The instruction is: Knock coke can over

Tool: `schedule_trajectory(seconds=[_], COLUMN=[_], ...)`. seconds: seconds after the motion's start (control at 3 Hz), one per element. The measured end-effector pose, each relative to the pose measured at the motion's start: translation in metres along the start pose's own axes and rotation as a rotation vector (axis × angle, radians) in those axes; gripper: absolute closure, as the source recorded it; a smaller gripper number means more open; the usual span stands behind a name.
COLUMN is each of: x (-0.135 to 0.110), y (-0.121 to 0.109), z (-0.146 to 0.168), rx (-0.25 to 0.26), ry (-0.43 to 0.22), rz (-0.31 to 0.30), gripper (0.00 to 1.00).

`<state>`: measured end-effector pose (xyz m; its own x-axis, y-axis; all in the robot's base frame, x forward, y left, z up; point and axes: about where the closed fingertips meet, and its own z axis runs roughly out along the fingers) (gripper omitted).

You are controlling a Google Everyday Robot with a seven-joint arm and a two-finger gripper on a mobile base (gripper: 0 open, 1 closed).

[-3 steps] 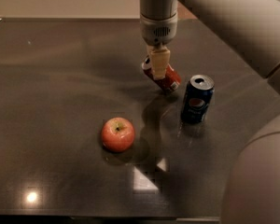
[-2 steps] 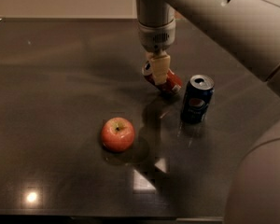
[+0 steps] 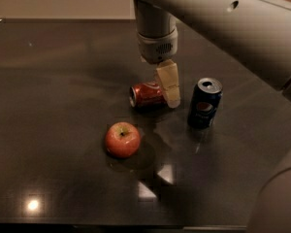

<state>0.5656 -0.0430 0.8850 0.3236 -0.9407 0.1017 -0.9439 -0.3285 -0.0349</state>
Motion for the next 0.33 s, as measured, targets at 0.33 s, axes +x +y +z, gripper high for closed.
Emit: schedule_trajectory(seconds=[0.33], x=[-0.0004], y=[0.0003], z=[0.0002], rx=[-0.001], ry=[-0.002], rz=[-0.002], gripper=[0.00])
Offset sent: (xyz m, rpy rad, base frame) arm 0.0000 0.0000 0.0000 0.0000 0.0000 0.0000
